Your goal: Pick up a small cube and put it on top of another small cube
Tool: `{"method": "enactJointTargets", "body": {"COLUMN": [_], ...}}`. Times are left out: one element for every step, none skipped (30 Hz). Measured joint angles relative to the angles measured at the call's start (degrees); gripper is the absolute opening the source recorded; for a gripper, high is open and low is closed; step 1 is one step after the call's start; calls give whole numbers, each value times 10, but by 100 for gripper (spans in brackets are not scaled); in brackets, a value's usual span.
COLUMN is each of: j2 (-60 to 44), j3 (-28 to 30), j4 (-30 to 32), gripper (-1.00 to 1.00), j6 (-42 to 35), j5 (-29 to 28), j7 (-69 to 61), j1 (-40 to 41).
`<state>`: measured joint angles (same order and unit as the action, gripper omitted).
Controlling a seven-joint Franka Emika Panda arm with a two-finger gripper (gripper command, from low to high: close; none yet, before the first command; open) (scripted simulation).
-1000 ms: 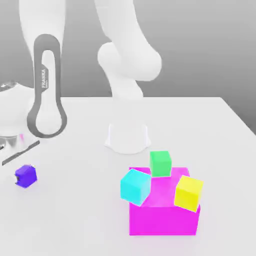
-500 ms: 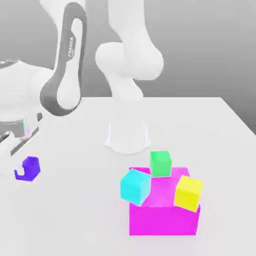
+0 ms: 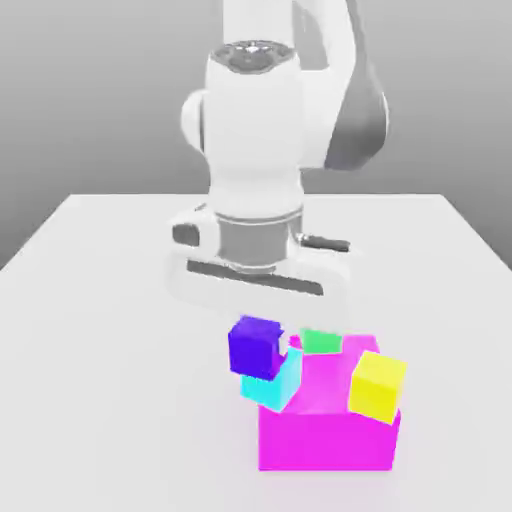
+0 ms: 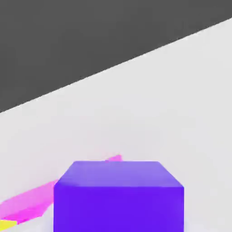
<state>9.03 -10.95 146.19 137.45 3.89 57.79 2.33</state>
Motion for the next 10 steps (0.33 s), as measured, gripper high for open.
{"method": "enactJointTargets", "body": {"j2": [6, 14, 11, 1, -14, -31, -48, -48, -48, -48], "j3": [-12, -26, -36, -42, -46, -48, -49, -49, -49, -49], "j4": [-4, -8, -10, -7, -2, 3, 9, 9, 9, 9], "gripper": [-100, -100, -100, -100, -100, -100, 100, 100, 100, 100], "j6": [-10, -22, -21, -8, 11, 33, 56, 56, 56, 56], "j5": [2, 4, 3, -1, -6, -12, -18, -18, -18, -18], "j7": [-22, -45, -61, -67, -67, -65, -61, -61, -61, -61], "j1": [-16, -31, -43, -49, -51, -52, -52, -52, -52, -52]}}
